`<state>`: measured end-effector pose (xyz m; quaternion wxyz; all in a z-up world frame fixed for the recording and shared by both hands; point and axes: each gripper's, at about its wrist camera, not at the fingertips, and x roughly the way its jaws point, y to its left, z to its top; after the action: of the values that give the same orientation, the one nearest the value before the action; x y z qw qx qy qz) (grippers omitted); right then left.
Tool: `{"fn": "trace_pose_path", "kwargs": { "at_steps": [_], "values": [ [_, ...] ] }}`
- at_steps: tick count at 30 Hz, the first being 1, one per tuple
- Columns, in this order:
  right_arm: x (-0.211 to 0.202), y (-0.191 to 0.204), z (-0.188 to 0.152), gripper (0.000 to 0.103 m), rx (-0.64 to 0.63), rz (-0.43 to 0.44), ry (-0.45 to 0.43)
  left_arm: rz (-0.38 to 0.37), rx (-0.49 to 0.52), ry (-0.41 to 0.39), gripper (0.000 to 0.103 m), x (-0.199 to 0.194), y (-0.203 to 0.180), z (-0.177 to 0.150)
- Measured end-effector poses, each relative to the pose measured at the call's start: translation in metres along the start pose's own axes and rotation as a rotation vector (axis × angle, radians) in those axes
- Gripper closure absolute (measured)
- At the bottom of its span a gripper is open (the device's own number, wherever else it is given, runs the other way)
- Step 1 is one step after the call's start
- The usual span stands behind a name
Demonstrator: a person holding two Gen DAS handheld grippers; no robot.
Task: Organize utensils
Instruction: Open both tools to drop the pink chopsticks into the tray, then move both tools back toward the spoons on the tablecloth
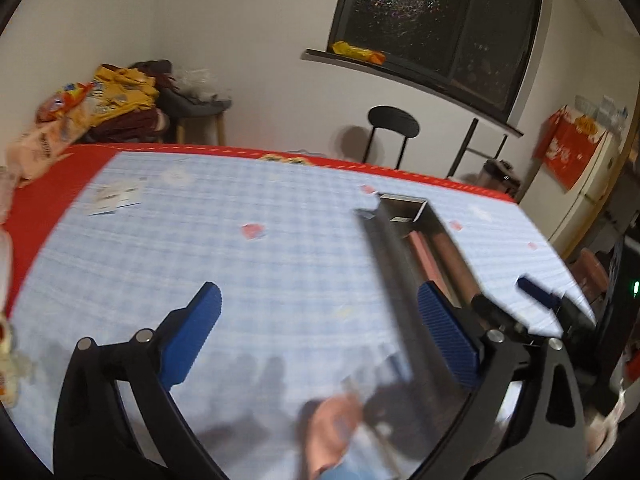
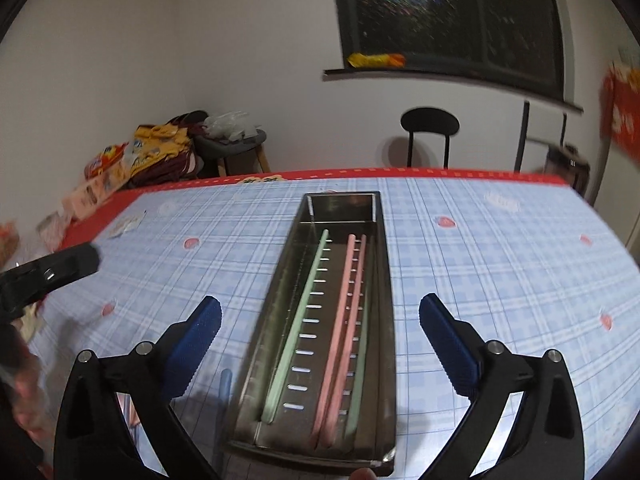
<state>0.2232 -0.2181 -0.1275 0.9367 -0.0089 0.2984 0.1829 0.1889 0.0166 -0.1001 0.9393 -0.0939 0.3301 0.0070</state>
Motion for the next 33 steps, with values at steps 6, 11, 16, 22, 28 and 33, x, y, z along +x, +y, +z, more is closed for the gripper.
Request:
{"fn": "trace_pose_path", "kwargs": {
  "at_steps": [6, 11, 16, 22, 28, 33],
  "values": [
    [-0.014, 0.023, 0.000, 0.006, -0.064, 0.059, -0.005, 0.065, 0.040, 0.038, 0.006, -0.041, 0.023, -0.038],
    [-0.031, 0.046, -0.013, 0.006, -0.099, 0.141, 0.006, 0.063, 0.045, 0.045, 0.006, -0.073, 0.037, -0.075],
    [-0.048, 0.053, -0.048, 0.006, -0.086, 0.197, 0.077, 0.074, 0.091, 0.049, 0.006, -0.085, 0.046, -0.106],
    [-0.079, 0.050, -0.080, 0.019, -0.041, 0.256, 0.111, 0.020, 0.069, 0.069, 0.006, -0.087, 0.055, -0.126],
    [-0.097, 0.054, -0.109, 0.039, -0.028, 0.296, 0.180, -0.055, 0.076, 0.074, 0.006, -0.099, 0.047, -0.139],
    [-0.110, 0.062, -0.122, 0.048, -0.055, 0.322, 0.203, -0.115, 0.074, 0.111, 0.006, -0.103, 0.035, -0.150]
  ]
}}
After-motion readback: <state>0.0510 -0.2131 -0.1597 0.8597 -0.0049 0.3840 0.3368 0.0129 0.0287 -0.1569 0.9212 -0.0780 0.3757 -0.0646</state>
